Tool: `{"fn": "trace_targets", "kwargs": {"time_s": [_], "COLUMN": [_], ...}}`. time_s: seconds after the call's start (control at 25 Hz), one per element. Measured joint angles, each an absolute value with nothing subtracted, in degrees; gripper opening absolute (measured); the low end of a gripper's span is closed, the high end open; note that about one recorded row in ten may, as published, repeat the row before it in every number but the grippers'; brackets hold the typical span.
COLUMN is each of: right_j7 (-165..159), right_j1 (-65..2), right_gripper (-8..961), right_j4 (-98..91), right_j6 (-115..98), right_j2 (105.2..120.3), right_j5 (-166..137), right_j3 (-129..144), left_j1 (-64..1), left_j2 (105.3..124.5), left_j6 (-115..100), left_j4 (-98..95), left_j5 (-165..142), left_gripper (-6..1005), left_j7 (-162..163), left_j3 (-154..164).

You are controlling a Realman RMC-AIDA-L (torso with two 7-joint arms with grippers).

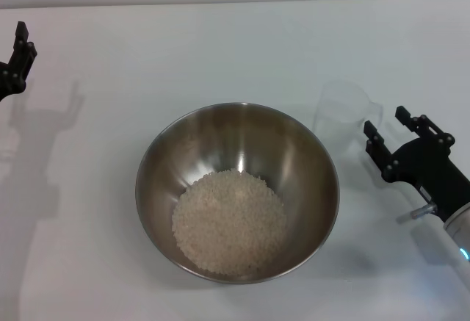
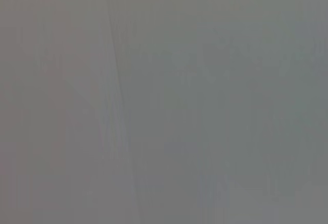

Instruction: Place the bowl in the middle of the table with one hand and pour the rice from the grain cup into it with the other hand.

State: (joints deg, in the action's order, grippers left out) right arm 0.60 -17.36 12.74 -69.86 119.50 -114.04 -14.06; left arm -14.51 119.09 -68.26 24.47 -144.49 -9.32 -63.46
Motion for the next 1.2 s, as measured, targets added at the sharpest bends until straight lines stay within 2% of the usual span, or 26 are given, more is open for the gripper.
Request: {"fn": "trace_targets", "kwargs": {"time_s": [0.56, 1.16, 1.2], "right_j7": [0.88, -8.37, -8.37], "right_j1": [-13.99, -1.79, -1.58], "right_gripper": [592, 666, 701], "right_j4": [13.02, 12.08, 11.94], "right_j6": [-76.49, -102.63, -103.00], "right_j2": [119.60, 119.48, 119.51], "right_j5": [-115.07, -113.15, -113.10], "right_j3": [-11.98, -28.23, -28.64], "left_j1": [-14.50, -13.18, -13.16], "left_j2": [119.09, 119.09, 119.09], "left_j6": [-68.01, -68.28, -68.32], "left_j4": [24.52, 24.49, 24.45], "left_j5": [-144.48, -144.40, -144.41], "left_gripper": [815, 815, 815], "left_j7": [-9.31, -8.09, -7.76], "left_j3": [-63.20, -63.09, -63.00]}}
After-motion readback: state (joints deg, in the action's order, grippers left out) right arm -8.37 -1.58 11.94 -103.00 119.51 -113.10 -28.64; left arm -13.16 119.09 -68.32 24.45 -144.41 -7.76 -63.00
